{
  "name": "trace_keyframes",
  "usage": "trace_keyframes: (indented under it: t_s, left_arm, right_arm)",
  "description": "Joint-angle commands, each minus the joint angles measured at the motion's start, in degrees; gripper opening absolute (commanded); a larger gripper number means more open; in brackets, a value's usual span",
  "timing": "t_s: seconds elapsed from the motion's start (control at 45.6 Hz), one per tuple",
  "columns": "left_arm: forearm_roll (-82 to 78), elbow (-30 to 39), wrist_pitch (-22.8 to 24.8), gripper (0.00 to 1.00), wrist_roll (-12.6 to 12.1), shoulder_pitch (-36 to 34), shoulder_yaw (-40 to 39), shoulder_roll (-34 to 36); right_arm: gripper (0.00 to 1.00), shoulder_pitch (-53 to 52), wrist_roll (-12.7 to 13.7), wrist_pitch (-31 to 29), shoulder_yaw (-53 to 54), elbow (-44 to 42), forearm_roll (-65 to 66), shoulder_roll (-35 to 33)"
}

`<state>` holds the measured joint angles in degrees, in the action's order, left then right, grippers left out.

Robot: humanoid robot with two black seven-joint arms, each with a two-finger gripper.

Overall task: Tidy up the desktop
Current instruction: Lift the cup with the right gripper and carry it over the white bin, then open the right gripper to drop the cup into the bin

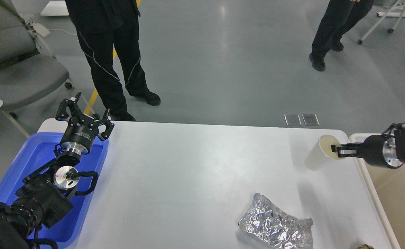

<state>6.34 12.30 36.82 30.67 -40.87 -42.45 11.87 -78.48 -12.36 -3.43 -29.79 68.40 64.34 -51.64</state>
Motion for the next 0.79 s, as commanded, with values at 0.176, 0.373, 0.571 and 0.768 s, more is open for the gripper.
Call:
trace_keyframes:
  t_s: [0.176,0.373,0.571,0.768]
  left_arm:
    - [0.0,0.0,0.0,1.00,0.0,0.0,0.0,0.0]
    - [0.0,0.0,0.0,1.00,0.0,0.0,0.0,0.0]
    - [0.0,0.0,0.0,1.00,0.0,0.0,0.0,0.0]
    - [0.0,0.0,0.0,1.00,0.0,0.0,0.0,0.0]
  right_arm:
    - [0.00,-19.1,0.1,-15.6,0.5,3.1,0.6,-7.4]
    - [0.00,-22.5,0.4,-17.3,-0.1,4.3,3.8,-8.3]
    - [0.00,-23.1,0.5,-17.3,-0.4,3.9,6.7,-9.5]
    - [0.00,-20.7,0.4,-17.1,-3.2,-2.2,8.2,-11.8]
